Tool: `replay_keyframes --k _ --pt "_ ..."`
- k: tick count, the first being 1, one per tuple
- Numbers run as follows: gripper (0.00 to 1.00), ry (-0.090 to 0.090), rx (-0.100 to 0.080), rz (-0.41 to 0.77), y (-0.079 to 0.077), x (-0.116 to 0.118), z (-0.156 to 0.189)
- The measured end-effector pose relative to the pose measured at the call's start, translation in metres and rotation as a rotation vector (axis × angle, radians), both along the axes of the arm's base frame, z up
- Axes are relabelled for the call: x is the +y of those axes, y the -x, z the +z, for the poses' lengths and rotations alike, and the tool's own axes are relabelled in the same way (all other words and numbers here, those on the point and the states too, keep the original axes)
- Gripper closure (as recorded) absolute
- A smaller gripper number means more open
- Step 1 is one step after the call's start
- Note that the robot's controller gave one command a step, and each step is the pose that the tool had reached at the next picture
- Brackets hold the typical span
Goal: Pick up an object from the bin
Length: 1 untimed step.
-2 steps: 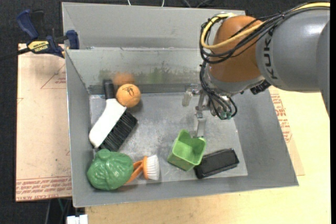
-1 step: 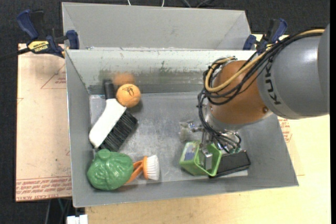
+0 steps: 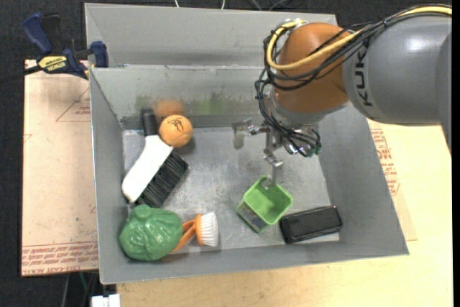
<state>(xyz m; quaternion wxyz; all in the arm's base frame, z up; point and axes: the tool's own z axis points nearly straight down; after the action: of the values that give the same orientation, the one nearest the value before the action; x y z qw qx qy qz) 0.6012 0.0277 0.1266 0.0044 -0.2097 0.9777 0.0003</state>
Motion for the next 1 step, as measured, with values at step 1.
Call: replay_keyframes --k 1 --pt "0.00 0.002 0.016 -0.265 0.0645 -0.0404 -0.0173"
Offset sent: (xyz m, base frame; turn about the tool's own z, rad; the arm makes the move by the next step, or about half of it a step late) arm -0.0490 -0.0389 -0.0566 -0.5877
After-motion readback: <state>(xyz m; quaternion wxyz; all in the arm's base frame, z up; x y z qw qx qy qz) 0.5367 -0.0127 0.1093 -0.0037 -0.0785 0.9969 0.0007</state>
